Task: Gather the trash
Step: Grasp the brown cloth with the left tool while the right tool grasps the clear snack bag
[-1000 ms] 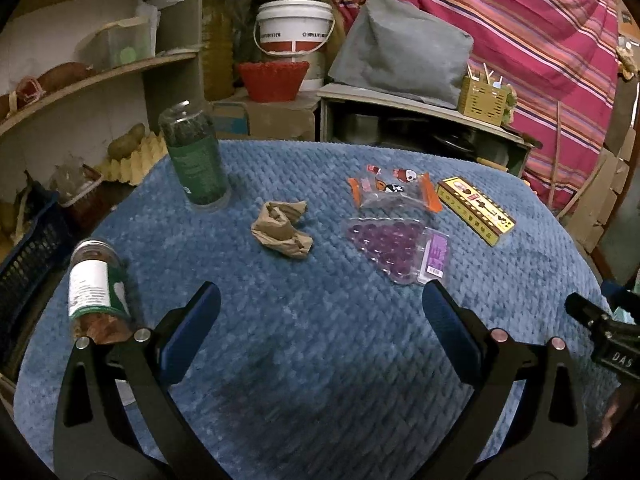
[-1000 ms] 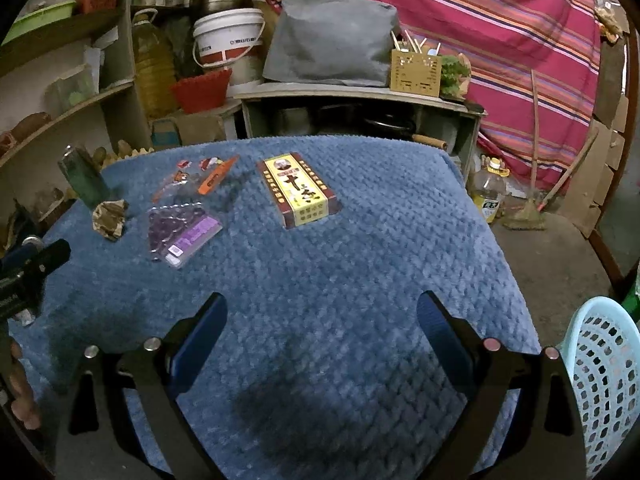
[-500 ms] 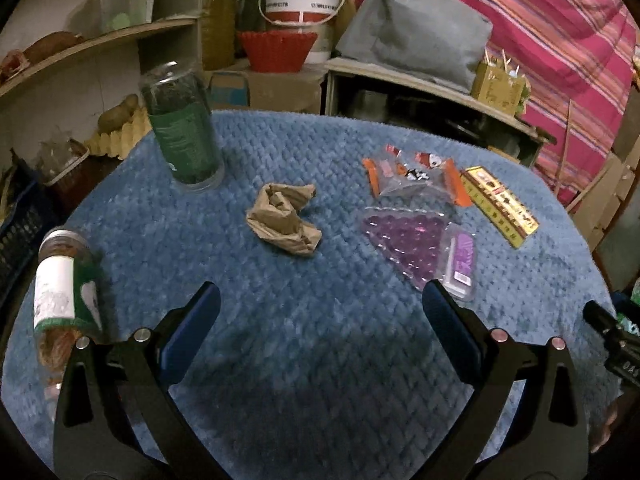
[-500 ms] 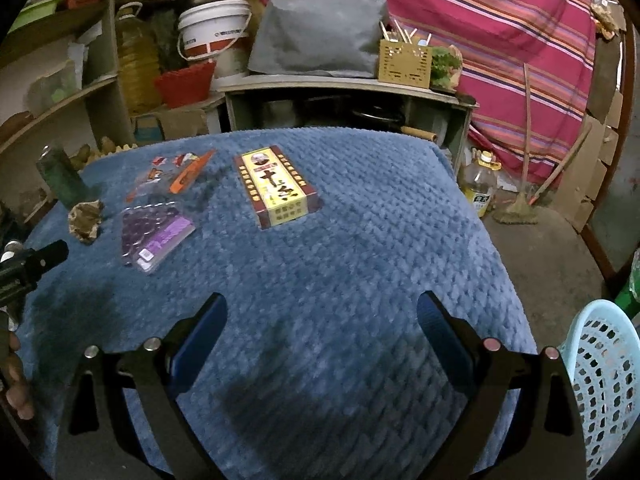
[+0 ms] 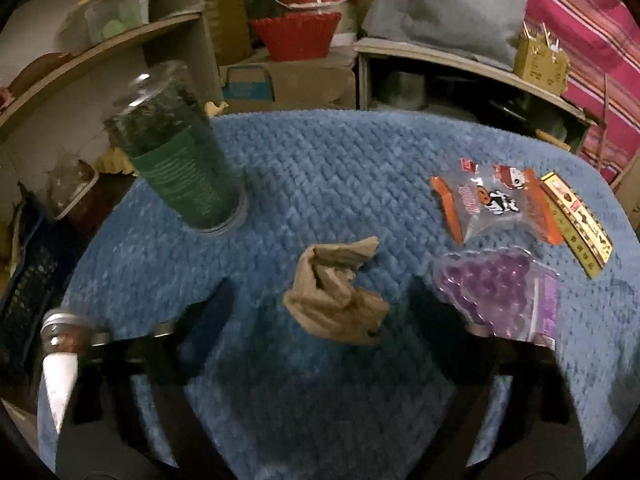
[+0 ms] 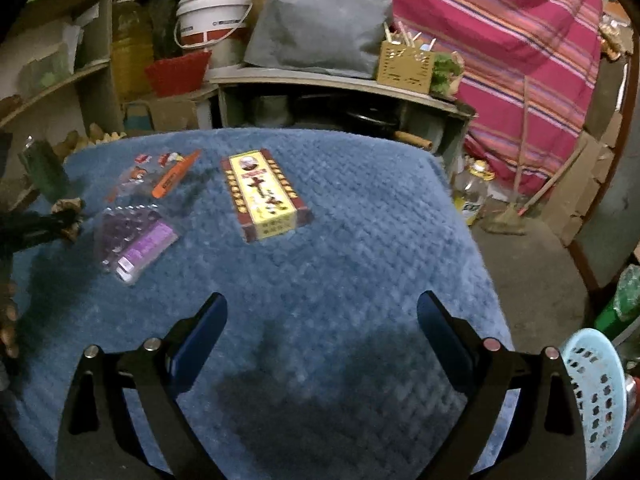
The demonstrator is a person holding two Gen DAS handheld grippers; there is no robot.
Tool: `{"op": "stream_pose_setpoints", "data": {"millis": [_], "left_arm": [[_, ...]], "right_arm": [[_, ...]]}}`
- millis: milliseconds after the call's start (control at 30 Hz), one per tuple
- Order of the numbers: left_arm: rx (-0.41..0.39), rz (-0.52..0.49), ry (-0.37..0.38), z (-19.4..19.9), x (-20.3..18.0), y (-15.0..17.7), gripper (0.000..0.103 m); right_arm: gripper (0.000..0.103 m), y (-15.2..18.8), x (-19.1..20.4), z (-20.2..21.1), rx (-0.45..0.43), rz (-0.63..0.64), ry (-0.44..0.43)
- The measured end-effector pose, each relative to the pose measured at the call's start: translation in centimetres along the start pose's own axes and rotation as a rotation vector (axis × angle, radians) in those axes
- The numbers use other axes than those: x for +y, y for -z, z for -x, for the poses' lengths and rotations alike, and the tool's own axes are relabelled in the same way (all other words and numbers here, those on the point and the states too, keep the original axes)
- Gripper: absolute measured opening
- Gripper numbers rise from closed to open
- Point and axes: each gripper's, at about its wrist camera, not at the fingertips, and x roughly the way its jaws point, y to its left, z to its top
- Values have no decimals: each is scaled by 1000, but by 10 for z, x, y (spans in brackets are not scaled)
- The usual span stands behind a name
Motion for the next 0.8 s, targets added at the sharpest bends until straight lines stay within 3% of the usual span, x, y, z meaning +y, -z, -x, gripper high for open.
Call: {"op": "stream_pose_setpoints", "data": {"millis": [67, 133, 400, 467, 533, 633, 800], "left_arm": [[22, -11, 20, -5, 1, -1, 43], [12, -18, 22, -3, 3, 2, 37], [-162, 36, -17, 60, 34, 14, 37], [-202, 25, -56, 76, 40, 17, 37], [-217, 8, -93, 82, 45, 17, 37], [-203, 52, -51, 82, 63, 15, 37], [-155, 67, -53, 70, 72, 14, 37]], "right_arm": [[94, -6, 5, -1, 6, 0, -19], [94, -14, 14, -2, 4, 7, -35], [94, -50, 73, -16, -36, 38, -137], [94, -62, 90, -26, -43, 50, -142], [94, -70, 103, -32, -57, 60, -151], [94, -85, 124, -45, -60, 83, -153], [94, -101, 153, -79, 15, 79, -180]]}}
